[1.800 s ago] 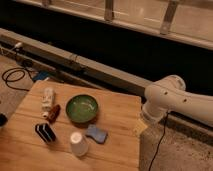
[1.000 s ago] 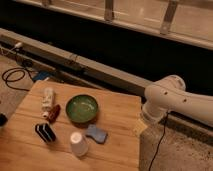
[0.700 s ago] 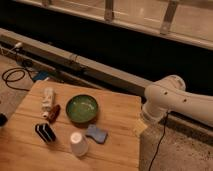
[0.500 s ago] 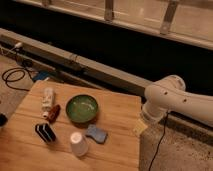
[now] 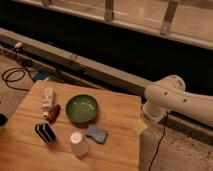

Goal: Place the ceramic cup over the eraser

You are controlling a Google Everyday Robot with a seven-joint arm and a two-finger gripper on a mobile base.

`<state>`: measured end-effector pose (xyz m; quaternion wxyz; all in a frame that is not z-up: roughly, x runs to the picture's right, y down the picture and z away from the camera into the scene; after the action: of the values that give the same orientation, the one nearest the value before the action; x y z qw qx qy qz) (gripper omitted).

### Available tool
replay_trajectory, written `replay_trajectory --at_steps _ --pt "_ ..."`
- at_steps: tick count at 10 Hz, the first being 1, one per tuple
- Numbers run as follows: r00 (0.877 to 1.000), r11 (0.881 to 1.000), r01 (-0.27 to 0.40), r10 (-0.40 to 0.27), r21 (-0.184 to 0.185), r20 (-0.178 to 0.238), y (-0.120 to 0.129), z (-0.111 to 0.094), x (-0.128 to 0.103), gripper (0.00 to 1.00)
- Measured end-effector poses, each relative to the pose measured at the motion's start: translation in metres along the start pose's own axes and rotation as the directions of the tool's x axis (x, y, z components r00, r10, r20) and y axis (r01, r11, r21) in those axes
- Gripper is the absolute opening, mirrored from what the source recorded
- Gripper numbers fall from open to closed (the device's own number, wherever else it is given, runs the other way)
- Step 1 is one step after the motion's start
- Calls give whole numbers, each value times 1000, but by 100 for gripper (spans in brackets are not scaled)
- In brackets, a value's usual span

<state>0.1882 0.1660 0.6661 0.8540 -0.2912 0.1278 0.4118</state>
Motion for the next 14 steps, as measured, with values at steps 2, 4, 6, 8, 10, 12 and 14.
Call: replay_trajectory --at_steps 2,4,6,8,10,12,14 --pt "1000 1000 0 0 -2 0 0 0 0 80" --pt "1000 999 27 -27 -18 6 0 0 -4 80" --pt "994 994 105 -105 -43 18 14 -2 -21 80" --pt "983 981 183 -182 -55 31 41 -4 -46 80" --pt "960 959 278 -275 -60 47 87 -5 -84 80" --pt "929 927 369 -366 -58 59 132 -7 -121 80" --pt "908 907 416 -412 -61 75 162 -8 -141 80"
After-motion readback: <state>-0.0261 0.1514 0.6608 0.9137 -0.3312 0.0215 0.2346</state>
